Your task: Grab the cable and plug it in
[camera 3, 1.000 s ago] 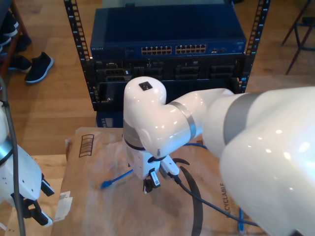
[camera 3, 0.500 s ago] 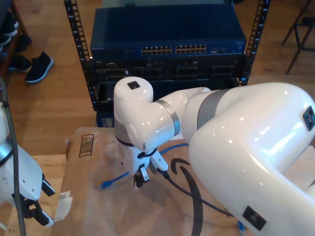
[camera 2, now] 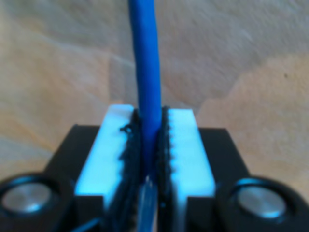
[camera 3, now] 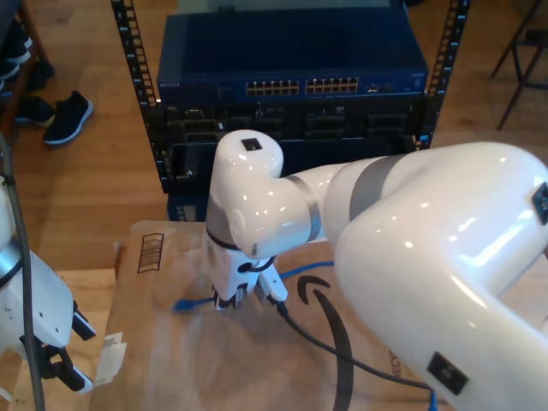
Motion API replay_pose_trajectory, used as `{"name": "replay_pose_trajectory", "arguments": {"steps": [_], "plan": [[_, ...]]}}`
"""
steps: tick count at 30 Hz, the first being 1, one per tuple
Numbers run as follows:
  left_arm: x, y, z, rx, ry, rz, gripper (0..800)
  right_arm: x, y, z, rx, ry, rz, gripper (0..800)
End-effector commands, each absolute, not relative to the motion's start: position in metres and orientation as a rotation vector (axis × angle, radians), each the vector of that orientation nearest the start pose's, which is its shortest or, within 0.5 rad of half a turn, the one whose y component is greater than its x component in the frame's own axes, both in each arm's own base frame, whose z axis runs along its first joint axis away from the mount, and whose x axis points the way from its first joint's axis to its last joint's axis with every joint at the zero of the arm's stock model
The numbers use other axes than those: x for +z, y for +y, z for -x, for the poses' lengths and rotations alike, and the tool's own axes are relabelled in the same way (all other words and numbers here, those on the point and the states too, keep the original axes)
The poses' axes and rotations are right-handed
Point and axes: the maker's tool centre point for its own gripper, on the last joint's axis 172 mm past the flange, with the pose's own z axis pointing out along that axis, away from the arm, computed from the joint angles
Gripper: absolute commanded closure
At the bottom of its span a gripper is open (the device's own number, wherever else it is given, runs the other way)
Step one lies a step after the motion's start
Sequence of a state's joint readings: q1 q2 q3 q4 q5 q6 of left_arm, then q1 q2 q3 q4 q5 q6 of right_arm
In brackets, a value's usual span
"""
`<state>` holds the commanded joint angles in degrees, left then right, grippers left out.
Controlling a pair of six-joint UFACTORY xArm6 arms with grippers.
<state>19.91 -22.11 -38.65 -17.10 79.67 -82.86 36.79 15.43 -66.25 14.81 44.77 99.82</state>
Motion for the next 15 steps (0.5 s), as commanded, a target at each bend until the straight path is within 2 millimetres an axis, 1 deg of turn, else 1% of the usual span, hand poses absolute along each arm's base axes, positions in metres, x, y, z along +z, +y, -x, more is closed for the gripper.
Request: {"name": "replay_pose_trajectory", "arguments": {"steps": [2,3,5,7,8,9,10,12,13,15], "plan": [[0.197,0.012,-0.295,-0.648,2.391,-1.710,2,0.137,0.315,-0.421,0.222,1.902,2.275,799],[0.207,0.002,-0.306,-0.652,2.351,-1.692,2,0.146,0.296,-0.419,0.233,1.945,2.240,799],[0.227,-0.024,-0.323,-0.662,2.268,-1.700,3,0.161,0.268,-0.409,0.274,2.012,2.161,799],[0.241,-0.047,-0.332,-0.694,2.203,-1.716,3,0.181,0.238,-0.404,0.318,2.080,2.036,799],[0.248,-0.059,-0.336,-0.708,2.169,-1.730,3,0.188,0.223,-0.397,0.354,2.120,1.978,799],[0.255,-0.073,-0.338,-0.727,2.134,-1.745,3,0.197,0.215,-0.389,0.395,2.145,1.929,799],[0.265,-0.087,-0.342,-0.747,2.093,-1.758,3,0.205,0.211,-0.380,0.444,2.160,1.890,799],[0.286,-0.108,-0.356,-0.803,2.025,-1.739,5,0.225,0.210,-0.365,0.509,2.149,1.859,799],[0.293,-0.116,-0.364,-0.851,2.004,-1.707,5,0.234,0.211,-0.359,0.536,2.136,1.853,799],[0.316,-0.134,-0.374,-0.925,1.931,-1.657,6,0.256,0.222,-0.348,0.607,2.103,1.817,799]]}}
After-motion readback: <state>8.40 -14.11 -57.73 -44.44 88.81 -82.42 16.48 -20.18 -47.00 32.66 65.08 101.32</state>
